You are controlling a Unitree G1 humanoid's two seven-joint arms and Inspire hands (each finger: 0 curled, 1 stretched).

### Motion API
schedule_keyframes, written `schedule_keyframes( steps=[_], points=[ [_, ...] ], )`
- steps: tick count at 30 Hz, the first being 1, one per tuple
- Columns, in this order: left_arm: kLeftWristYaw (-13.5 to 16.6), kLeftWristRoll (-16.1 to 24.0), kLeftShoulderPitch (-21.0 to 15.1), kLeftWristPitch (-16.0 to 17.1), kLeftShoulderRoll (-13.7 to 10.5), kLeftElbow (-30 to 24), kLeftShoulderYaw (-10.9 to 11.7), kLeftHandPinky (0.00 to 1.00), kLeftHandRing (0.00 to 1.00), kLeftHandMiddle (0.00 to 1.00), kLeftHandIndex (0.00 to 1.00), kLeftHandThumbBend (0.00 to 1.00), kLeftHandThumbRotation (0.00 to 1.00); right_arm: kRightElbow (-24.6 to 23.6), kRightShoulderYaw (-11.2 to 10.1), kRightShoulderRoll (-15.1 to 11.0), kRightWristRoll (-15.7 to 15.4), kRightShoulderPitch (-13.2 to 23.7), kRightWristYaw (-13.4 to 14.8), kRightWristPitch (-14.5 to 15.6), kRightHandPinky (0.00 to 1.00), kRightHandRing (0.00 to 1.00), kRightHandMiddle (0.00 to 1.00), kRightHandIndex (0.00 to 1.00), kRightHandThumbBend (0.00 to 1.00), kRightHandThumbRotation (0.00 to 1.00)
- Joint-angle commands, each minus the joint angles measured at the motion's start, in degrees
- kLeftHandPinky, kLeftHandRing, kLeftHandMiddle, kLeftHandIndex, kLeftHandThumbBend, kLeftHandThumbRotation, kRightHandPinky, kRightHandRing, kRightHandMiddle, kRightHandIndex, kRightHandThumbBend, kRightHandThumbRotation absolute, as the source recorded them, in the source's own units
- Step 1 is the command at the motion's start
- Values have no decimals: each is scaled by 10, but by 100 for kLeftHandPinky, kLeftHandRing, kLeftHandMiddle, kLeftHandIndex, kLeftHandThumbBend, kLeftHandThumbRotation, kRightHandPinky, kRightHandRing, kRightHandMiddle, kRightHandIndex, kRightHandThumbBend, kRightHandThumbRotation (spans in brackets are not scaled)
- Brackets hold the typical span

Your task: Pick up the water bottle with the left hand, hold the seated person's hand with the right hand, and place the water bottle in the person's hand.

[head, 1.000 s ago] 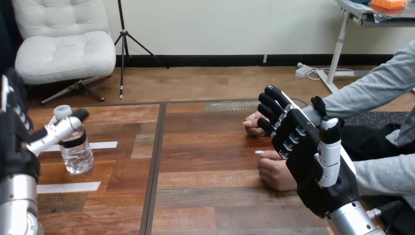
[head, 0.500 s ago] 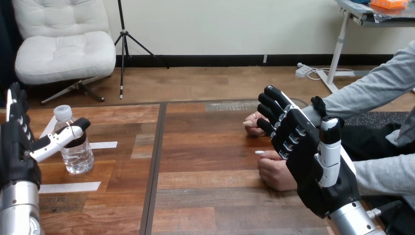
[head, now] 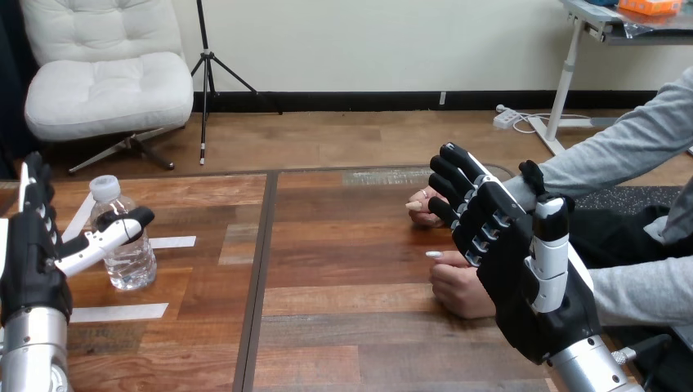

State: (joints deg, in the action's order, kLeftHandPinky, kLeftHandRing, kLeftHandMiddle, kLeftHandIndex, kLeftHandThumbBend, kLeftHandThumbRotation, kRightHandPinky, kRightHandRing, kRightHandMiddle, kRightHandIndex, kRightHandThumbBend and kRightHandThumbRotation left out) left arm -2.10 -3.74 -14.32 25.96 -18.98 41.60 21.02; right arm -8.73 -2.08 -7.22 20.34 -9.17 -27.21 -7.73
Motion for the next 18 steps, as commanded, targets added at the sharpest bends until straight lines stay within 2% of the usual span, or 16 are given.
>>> schedule_keyframes(
  steps=[1, 18],
  points=[
    [3, 6, -33, -5, -23, 8, -9, 100, 100, 100, 100, 100, 0, -23, -3, -5, 4, 23, 0, -8, 99, 99, 96, 94, 96, 100],
    [17, 21, -48, -13, -35, 52, -20, 100, 100, 100, 100, 100, 0, -27, -3, -4, 6, 22, 1, -6, 99, 98, 96, 94, 96, 100]
  ],
)
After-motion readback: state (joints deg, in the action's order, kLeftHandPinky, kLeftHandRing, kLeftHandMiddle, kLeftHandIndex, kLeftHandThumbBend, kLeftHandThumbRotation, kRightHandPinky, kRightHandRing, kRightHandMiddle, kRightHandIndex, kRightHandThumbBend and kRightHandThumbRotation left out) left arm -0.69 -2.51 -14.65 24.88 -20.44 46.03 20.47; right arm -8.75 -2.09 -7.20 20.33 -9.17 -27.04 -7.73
